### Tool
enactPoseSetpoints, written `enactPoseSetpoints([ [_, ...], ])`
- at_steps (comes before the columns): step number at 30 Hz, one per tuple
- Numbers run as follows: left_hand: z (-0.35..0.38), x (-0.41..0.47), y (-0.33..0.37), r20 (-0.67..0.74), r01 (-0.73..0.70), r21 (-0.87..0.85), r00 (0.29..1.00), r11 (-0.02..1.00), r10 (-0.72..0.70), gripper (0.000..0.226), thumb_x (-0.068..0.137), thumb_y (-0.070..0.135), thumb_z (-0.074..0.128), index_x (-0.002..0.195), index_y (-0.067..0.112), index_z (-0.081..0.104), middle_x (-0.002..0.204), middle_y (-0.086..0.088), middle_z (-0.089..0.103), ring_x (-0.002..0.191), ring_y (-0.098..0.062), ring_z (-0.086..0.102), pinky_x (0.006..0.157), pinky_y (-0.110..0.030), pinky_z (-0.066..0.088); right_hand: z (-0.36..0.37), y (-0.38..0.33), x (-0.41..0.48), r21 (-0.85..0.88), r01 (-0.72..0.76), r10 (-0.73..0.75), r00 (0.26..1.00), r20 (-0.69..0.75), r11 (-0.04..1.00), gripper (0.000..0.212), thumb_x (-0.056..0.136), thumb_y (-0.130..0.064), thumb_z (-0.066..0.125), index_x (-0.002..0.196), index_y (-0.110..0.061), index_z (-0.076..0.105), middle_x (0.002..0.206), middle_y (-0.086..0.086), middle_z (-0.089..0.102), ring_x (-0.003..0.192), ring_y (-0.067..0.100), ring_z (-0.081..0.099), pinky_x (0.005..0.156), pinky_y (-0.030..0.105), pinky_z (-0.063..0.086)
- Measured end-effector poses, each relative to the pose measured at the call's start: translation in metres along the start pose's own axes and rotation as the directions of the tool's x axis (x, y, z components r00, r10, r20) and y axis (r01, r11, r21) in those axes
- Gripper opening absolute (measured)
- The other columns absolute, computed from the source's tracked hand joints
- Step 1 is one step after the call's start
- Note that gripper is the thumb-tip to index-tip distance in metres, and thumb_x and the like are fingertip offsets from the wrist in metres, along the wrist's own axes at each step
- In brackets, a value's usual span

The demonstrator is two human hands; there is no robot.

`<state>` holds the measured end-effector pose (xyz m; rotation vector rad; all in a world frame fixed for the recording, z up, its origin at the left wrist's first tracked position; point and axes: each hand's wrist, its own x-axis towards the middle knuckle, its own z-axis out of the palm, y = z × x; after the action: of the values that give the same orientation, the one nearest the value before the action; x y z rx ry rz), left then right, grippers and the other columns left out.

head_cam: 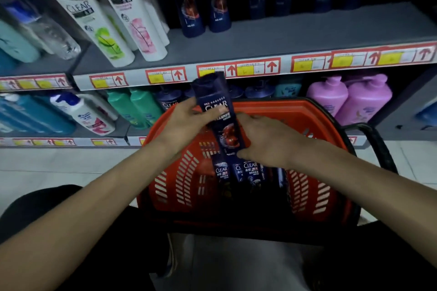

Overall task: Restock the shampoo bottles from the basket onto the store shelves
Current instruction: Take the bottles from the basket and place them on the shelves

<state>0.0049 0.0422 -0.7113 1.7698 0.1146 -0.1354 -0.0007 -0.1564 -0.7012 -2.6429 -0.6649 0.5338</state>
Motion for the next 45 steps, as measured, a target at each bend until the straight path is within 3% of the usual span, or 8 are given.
enactPoseSetpoints([
  [4,0.015,0.009,0.006,-0.107,0.074,-0.088,0.991,0.993,-0.084,0.033,0.088,0.039,0.079,0.116,0.023,0.070,0.102,-0.006,0.080,0.085,-0.030,0.077,0.083,-0.044,0.062,0.003,0.004,0.012,0.093,-0.035,0.050,0.985,-0.165,0.995,0.098,0.082,-0.045,0.078,0.157,-0.025,0.019,0.128,0.013,0.054,0.109,0.034,0.061,0.092,0.042,0.053],
  [11,0.021,0.016,0.013,-0.199,0.135,-0.169,0.965,0.976,-0.168,0.035,0.087,0.039,0.080,0.112,0.017,0.069,0.092,-0.004,0.080,0.068,-0.021,0.077,0.058,-0.025,0.054,0.015,0.008,0.036,0.045,-0.076,0.086,0.947,-0.310,0.996,0.103,0.078,-0.049,0.082,0.156,-0.024,0.021,0.131,0.011,0.049,0.117,0.035,0.056,0.094,0.048,0.054],
  [16,0.023,0.018,0.014,-0.213,0.104,-0.158,0.967,0.982,-0.137,0.036,0.085,0.041,0.081,0.107,0.014,0.072,0.089,-0.006,0.080,0.067,-0.026,0.075,0.048,-0.021,0.048,0.012,0.012,0.046,0.006,-0.077,0.072,0.908,-0.412,0.997,0.081,0.076,-0.032,0.086,0.141,-0.018,0.039,0.123,0.011,0.050,0.115,0.036,0.055,0.090,0.043,0.052],
  [22,0.018,0.014,0.022,-0.182,0.071,-0.118,0.979,0.990,-0.092,0.052,0.091,0.057,0.069,0.105,0.007,0.065,0.083,-0.012,0.079,0.081,-0.035,0.076,0.074,-0.040,0.057,-0.002,0.014,0.047,0.264,-0.056,0.166,0.896,-0.413,0.963,0.070,0.071,-0.022,0.085,0.131,-0.022,0.050,0.114,0.002,0.060,0.100,0.022,0.061,0.076,0.032,0.049],
  [28,0.012,0.009,0.035,-0.126,0.013,-0.185,0.991,0.983,-0.037,0.054,0.099,0.056,0.055,0.109,0.006,0.073,0.093,-0.019,0.077,0.083,-0.027,0.076,0.074,-0.033,0.057,-0.028,0.005,0.032,0.781,0.032,0.274,0.927,-0.257,0.624,0.071,0.069,-0.008,0.085,0.126,-0.025,0.047,0.105,-0.001,0.066,0.094,0.018,0.067,0.082,0.033,0.058],
  [32,0.013,0.007,0.040,-0.128,-0.012,-0.268,0.991,0.963,-0.023,0.051,0.101,0.050,0.056,0.109,0.003,0.073,0.089,-0.019,0.073,0.080,-0.029,0.073,0.075,-0.035,0.059,-0.036,-0.001,0.023,0.951,0.098,0.228,0.959,-0.169,0.292,0.061,0.066,-0.010,0.073,0.123,-0.025,0.057,0.108,0.006,0.073,0.101,0.027,0.069,0.100,0.054,0.053],
  [37,0.013,0.004,0.045,-0.109,-0.045,-0.277,0.994,0.960,0.015,0.044,0.101,0.046,0.057,0.104,0.005,0.074,0.089,-0.017,0.075,0.080,-0.029,0.072,0.081,-0.042,0.055,-0.045,-0.010,0.008,0.985,0.102,0.115,0.990,-0.086,-0.138,0.038,0.079,-0.003,0.046,0.116,-0.004,0.055,0.104,0.015,0.056,0.098,0.031,0.055,0.106,0.053,0.046],
  [45,0.016,-0.006,0.055,-0.063,-0.141,-0.126,0.989,0.982,0.134,0.024,0.102,0.031,0.061,0.116,0.017,0.074,0.102,-0.007,0.078,0.097,-0.032,0.073,0.087,-0.043,0.055,-0.054,-0.006,0.002,0.987,0.144,0.289,0.950,-0.116,-0.076,0.034,0.078,-0.014,0.045,0.108,-0.006,0.057,0.092,0.014,0.061,0.082,0.028,0.063,0.088,0.045,0.053],
])
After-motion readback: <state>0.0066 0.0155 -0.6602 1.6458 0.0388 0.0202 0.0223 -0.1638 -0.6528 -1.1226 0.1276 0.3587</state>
